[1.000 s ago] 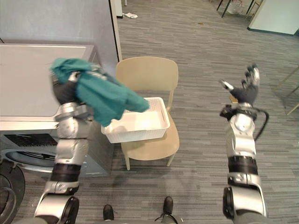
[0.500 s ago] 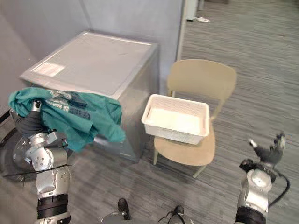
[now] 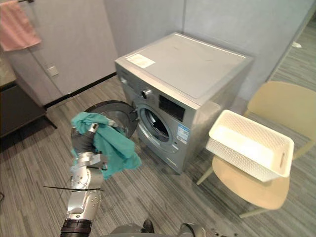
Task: Pick up the laundry basket with both hands and put the clothes into the washing machine.
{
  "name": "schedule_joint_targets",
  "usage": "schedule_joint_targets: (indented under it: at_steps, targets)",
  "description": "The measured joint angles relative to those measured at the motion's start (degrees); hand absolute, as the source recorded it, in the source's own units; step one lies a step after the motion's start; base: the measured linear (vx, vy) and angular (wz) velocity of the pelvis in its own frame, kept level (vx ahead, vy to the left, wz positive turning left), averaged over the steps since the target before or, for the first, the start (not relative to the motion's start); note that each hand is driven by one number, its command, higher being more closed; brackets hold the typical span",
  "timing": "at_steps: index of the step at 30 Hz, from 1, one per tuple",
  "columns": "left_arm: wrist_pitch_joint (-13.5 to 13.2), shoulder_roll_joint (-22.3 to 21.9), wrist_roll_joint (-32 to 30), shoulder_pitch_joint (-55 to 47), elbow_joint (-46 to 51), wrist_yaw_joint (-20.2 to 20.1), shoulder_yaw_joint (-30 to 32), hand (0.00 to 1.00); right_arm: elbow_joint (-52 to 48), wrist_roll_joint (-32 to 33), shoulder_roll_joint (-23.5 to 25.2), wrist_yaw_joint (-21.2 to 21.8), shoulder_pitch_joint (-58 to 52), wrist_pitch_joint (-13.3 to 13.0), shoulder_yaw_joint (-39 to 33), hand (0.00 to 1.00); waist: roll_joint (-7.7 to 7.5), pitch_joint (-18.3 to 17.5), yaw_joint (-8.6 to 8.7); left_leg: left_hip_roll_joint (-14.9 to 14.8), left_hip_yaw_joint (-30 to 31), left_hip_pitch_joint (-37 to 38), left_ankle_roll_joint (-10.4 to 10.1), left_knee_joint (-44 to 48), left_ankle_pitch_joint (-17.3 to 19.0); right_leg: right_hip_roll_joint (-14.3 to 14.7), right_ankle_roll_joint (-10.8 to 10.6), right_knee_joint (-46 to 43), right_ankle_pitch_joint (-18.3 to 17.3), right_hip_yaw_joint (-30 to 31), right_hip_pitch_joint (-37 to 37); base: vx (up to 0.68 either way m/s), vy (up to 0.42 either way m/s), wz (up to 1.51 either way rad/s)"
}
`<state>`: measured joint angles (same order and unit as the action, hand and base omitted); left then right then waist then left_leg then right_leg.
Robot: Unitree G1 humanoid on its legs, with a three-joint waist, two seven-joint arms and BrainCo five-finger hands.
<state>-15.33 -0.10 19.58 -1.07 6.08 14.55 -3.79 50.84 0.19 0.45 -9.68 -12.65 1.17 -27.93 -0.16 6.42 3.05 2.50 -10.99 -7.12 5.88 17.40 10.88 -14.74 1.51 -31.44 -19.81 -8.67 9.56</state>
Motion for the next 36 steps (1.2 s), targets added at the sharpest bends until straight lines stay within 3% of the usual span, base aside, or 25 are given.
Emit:
schedule_joint_targets:
  at_steps: [1, 2, 5, 7, 10, 12, 13, 14, 15, 16, 17, 19, 21, 22, 23, 25, 26, 27, 28, 29, 30, 32, 33, 34, 36]
  targets:
    - [0.06, -0.27, 0.01, -0.05, -0.06, -0.07, -0.42, 1.00, 0.00, 0.23, 0.86, 0.04, 0.04, -0.17, 0.99, 0.00, -0.20, 0.18, -0.05, 0.00, 0.38, 0.38, 0.16, -0.19, 0.11, 1.83, -0.38, -1.27, -0.21, 0.19, 1.44, 0.13, 0.083, 0.26]
    - [0.15, -0.52, 0.01, -0.03, -0.18, -0.22, -1.14, 1.00, -0.40, 0.74, 1.33, 0.21, -0.07, -0.92, 2.17, 0.00, -0.79, 0.37, 0.00, 0.03, 0.91, 1.71, 0.42, -1.09, 0.67, 6.02, -0.71, -2.08, 0.07, -1.69, 5.16, 0.18, 0.100, 0.18]
    - [0.22, -1.02, -0.01, 0.11, -1.23, -0.51, -1.54, 1.00, -0.63, 1.41, 1.41, 0.76, -0.38, -1.08, 3.73, 0.00, -0.96, 0.35, 0.47, 0.16, 1.62, 4.00, 0.03, -1.62, 2.33, 8.97, -2.47, 0.75, 1.74, -5.59, 7.55, 0.20, 0.066, 0.13]
    - [0.68, -0.95, -0.01, 0.13, -1.82, -0.57, -3.00, 1.00, -0.59, 1.50, 1.81, 1.20, -0.88, -0.98, 4.69, 0.00, -2.03, -0.53, 0.99, 1.70, 3.39, 5.79, -0.41, -2.95, 3.24, 9.68, -1.91, 3.79, 3.60, -5.63, 7.63, 0.31, 0.024, 0.47]
    - [1.15, -2.76, -0.06, 0.31, -3.37, -1.69, -7.43, 1.00, -0.52, 1.55, 2.35, 2.14, -3.53, -0.82, 4.43, 0.00, -1.40, -2.26, 1.39, 2.18, 8.76, 8.42, -1.35, -2.80, 5.29, 9.56, 0.94, 6.14, 9.27, -8.28, 3.47, 0.48, -0.041, 0.91]
    - [1.76, -3.26, 0.05, 0.71, -5.52, -2.06, -9.09, 1.00, -0.43, 1.48, 1.29, 2.39, -3.51, -0.80, 5.33, 0.00, -0.26, -2.72, 2.29, 0.29, 7.22, 5.64, -3.18, 8.73, 4.80, 9.34, 0.92, 7.81, 8.99, -12.82, -1.39, 0.51, -0.041, 0.77]
    - [1.93, -3.30, 0.16, 0.92, -6.71, -2.15, -9.20, 1.00, -0.80, 1.47, 0.48, 2.53, -3.50, -0.92, 6.77, 0.00, 0.27, -2.09, 2.40, -1.88, 3.62, 2.61, -6.73, 20.27, 2.36, 9.26, 0.53, 3.30, 7.77, -14.83, -1.81, 0.39, -0.099, 0.36]
    - [1.84, -3.33, 0.29, 0.92, -7.32, -2.34, -9.00, 1.00, -1.68, 1.44, -0.13, 2.85, -3.65, -1.13, 7.13, 0.00, 1.33, -2.01, 2.00, -4.40, 1.82, 1.24, -7.63, 26.11, 1.42, 11.64, -0.07, 4.97, 7.34, -14.00, -2.54, 0.25, -0.115, -0.11]
    - [1.69, -3.35, 0.90, 1.01, -8.05, -2.91, -8.13, 1.00, -3.20, 1.49, -0.76, 2.55, -3.85, -1.06, 8.96, 0.00, 1.57, -2.39, 0.61, -8.72, -1.66, -1.93, -6.83, 37.78, -2.57, 13.83, 3.11, 12.09, 8.80, -13.03, -5.60, 0.10, -0.065, -0.51]
    - [2.13, -2.87, 1.17, 0.44, -9.23, -3.43, -7.99, 1.00, -3.22, 1.47, -1.96, 2.34, -3.78, -1.09, 10.24, 0.00, 2.58, -3.15, 0.42, -13.35, -3.60, -4.69, -4.20, 44.56, -0.64, 15.26, 3.34, 12.66, 8.37, -12.14, -8.13, 0.15, -0.011, -0.60]
    - [2.44, -3.11, 1.16, 0.33, -9.84, -3.45, -7.61, 1.00, -3.26, 1.50, -2.03, 2.18, -3.15, -1.09, 10.63, 0.00, 2.34, -3.17, 0.11, -14.63, -4.15, -5.38, -3.29, 45.29, -0.05, 15.42, 3.31, 13.07, 8.31, -10.82, -9.06, 0.27, 0.016, -0.70]
    - [2.89, -3.25, 1.14, -0.88, -12.28, -4.52, -7.86, 1.00, -3.82, 1.61, -1.54, 2.14, 0.01, -1.27, 13.38, 0.00, 0.55, -3.21, -1.34, -16.98, -3.06, -8.65, -3.57, 40.12, 1.38, 13.98, 2.48, 15.77, 8.82, -4.81, -10.84, 0.36, 0.068, -1.14]
    - [3.39, -3.14, 1.12, -2.32, -14.24, -4.74, -8.06, 1.00, -4.39, 1.74, -1.17, 2.07, 2.45, -1.33, 15.87, 0.00, 0.25, -3.06, -1.93, -17.37, 0.05, -9.61, -4.05, 32.23, 1.60, 13.37, 1.47, 16.91, 9.44, -0.53, -10.74, 0.26, 0.144, -1.25]
    - [3.74, -2.99, 1.12, -3.49, -16.93, -5.29, -9.02, 1.00, -4.23, 1.98, -0.39, 2.08, 4.02, -1.61, 17.83, 0.00, 0.28, -3.09, -2.75, -16.45, 5.44, -9.11, -5.26, 22.77, 1.93, 12.96, 1.09, 17.06, 9.66, 2.87, -9.86, 0.26, 0.346, -1.75]
    - [3.98, -2.80, 1.12, -4.61, -20.63, -6.28, -10.11, 1.00, -3.93, 2.05, 0.68, 2.08, 5.39, -2.59, 19.58, 0.00, 0.57, -3.12, -3.77, -14.97, 12.30, -7.69, -7.03, 11.77, 0.67, 12.42, -0.76, 17.06, 9.77, 6.16, -8.71, 0.26, 0.346, -1.73]
    - [4.34, -2.69, 1.05, -5.18, -23.13, -7.14, -12.19, 1.00, -3.88, 2.05, 0.84, 2.12, 5.82, -3.09, 19.80, 0.00, 1.73, -3.15, -3.75, -14.19, 16.42, -7.21, -9.75, 5.39, -4.07, 12.41, -2.84, 16.54, 9.09, 8.52, -7.69, 0.16, 0.306, -1.03]
    - [5.03, -2.59, 0.76, -5.32, -24.47, -8.47, -14.51, 1.00, -3.35, 2.03, 1.08, 2.10, 6.64, -3.18, 19.63, 0.00, 3.75, -2.35, -3.30, -14.26, 18.30, -6.72, -13.94, 4.57, -5.35, 12.50, -5.31, 15.09, 7.92, 10.99, -5.84, 0.14, 0.560, -1.09]
    - [5.27, -2.46, 0.54, -5.32, -24.86, -9.38, -14.60, 1.00, -2.43, 2.01, 1.87, 2.13, 8.51, -3.12, 19.79, 0.00, 2.60, -1.18, -3.08, -12.90, 17.27, -7.10, -14.38, 5.17, -2.46, 11.13, -7.24, 12.32, 7.51, 14.24, -2.23, 0.06, 0.467, -1.23]
    - [5.23, -2.16, 0.46, -5.15, -24.84, -9.57, -14.23, 1.00, -2.15, 1.96, 2.23, 2.16, 9.79, -3.14, 20.08, 0.00, 2.10, -0.65, -3.40, -12.56, 14.54, -7.85, -13.92, 5.42, -1.27, 10.40, -8.05, 11.21, 7.74, 15.72, 0.14, -0.05, 0.623, -2.20]
    - [5.12, 0.04, 0.32, -5.00, -24.73, -9.67, -13.61, 1.00, 3.25, 1.48, 2.16, 2.13, 15.72, -3.03, 21.91, 0.00, 1.42, 0.52, -4.35, -13.27, 6.39, -11.35, -11.51, 6.19, 0.27, 8.19, -9.15, 12.25, 13.38, 13.96, 7.43, -0.10, 0.371, -2.11]
    - [5.22, 1.10, 0.25, -5.16, -24.80, -9.81, -13.51, 1.00, 5.08, 1.07, 1.88, 2.21, 17.91, -2.79, 22.94, 0.00, 1.79, 1.16, -4.40, -13.58, 3.93, -11.86, -10.82, 6.07, 0.25, 6.21, -6.93, 13.51, 14.73, 8.06, 8.24, -0.13, 0.375, -2.18]
    - [5.52, 2.80, -0.02, -5.04, -24.84, -10.47, -13.41, 1.00, 7.06, -0.35, 1.31, 2.22, 20.02, -2.25, 24.24, 0.00, 0.99, 2.67, -4.91, -12.23, 0.26, -12.09, -9.92, 5.74, 0.49, 1.24, -4.92, 12.85, 15.60, -5.15, 8.59, -0.11, 0.283, -1.19]
    - [5.52, 2.76, -0.03, -4.37, -24.83, -10.69, -13.61, 1.00, 7.19, -1.01, 0.74, 2.19, 20.14, -2.28, 24.21, 0.00, 1.63, 4.51, -5.24, -11.06, -0.50, -12.13, -9.49, 5.93, 0.74, 0.47, -4.87, 13.68, 15.40, -6.70, 8.67, -0.14, 0.319, -0.83]
    - [5.49, 2.55, -0.10, -2.69, -24.83, -10.69, -13.92, 1.00, 7.28, -1.39, -0.25, 2.17, 20.80, -2.33, 24.38, 0.00, 3.30, 7.45, -4.86, -10.13, -0.71, -12.46, -9.07, 6.54, 0.87, 0.25, -5.38, 14.14, 15.08, -5.15, 8.44, -0.13, 0.209, -0.40]
    - [5.11, 2.58, -0.01, -0.36, -24.85, -10.32, -12.88, 1.00, 8.48, -1.87, -1.11, 2.12, 22.84, -2.49, 24.58, 0.00, 3.58, 9.83, -4.50, -9.39, -2.01, -14.26, -7.88, 6.67, 0.20, -0.31, -8.03, 14.31, 16.14, -3.24, 10.26, -0.14, 0.093, -0.07]
